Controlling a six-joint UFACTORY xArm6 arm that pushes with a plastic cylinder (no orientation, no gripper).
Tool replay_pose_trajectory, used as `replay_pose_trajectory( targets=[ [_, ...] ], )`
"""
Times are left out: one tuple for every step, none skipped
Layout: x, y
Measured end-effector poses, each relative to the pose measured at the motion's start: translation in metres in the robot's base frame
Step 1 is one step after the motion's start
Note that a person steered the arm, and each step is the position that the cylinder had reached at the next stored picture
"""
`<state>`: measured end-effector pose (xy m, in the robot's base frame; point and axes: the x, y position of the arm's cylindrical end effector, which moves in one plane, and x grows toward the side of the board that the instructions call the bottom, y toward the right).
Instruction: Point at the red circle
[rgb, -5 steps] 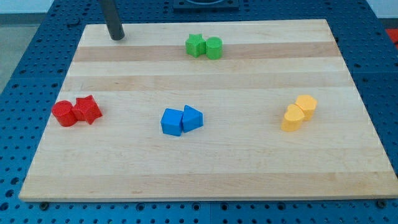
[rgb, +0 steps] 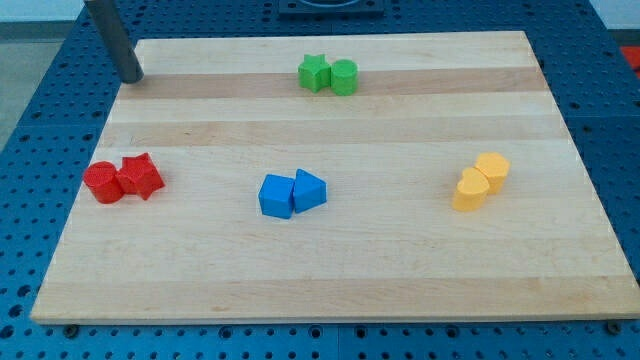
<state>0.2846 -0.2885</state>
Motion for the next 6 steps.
replay_pose_trajectory(
  targets=[
    [0.015, -0.003],
    [0.036, -0.008],
    [0.062, -0.009],
    [0.085, -0.011],
    [0.101, -0.011],
    [0.121, -0.011]
  ],
)
